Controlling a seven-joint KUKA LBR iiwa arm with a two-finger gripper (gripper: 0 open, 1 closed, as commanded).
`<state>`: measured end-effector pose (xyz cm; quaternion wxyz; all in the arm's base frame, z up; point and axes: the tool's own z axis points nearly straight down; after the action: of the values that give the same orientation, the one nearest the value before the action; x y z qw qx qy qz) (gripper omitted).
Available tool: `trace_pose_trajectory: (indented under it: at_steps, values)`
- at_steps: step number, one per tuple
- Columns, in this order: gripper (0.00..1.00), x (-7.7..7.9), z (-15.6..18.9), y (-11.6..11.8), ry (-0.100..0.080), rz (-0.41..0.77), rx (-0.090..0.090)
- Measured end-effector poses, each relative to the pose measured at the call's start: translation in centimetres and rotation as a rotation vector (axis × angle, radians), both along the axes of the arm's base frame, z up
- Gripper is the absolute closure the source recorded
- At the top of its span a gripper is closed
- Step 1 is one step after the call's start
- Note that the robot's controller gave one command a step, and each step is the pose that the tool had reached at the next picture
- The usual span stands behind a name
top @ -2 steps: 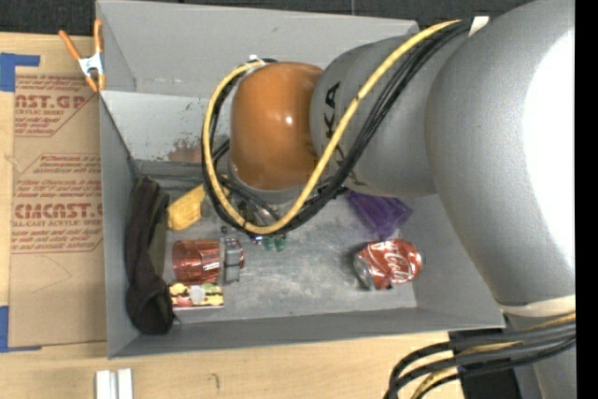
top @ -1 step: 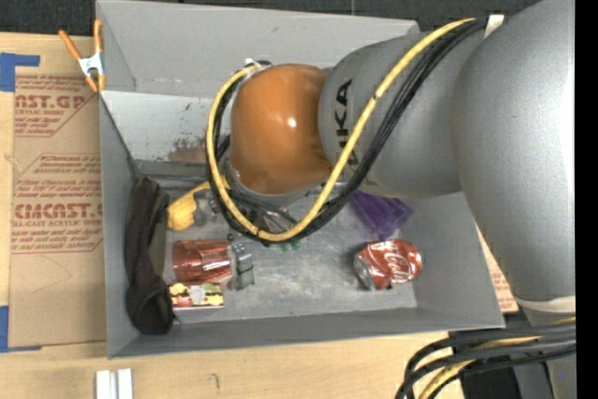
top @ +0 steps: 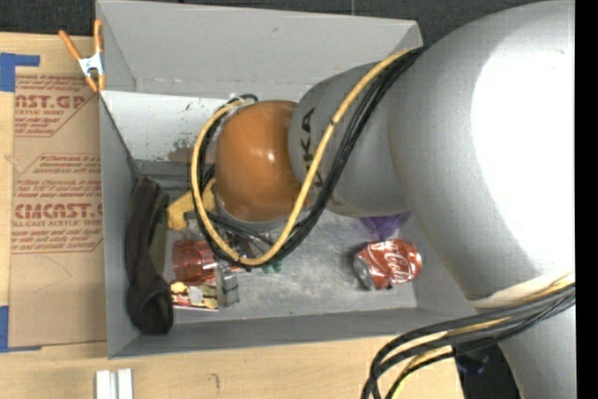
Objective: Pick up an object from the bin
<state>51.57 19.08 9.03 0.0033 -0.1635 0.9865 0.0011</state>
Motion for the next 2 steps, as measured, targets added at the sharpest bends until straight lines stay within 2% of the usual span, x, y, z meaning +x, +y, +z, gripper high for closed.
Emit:
trace_pose_trajectory:
  at_steps: [1, 2]
  values:
    - [1.00, 0.00, -1.65, -0.37, -0.018, 0.249, 0.001]
    - [1.00, 0.00, -1.65, -0.37, -0.018, 0.249, 0.001]
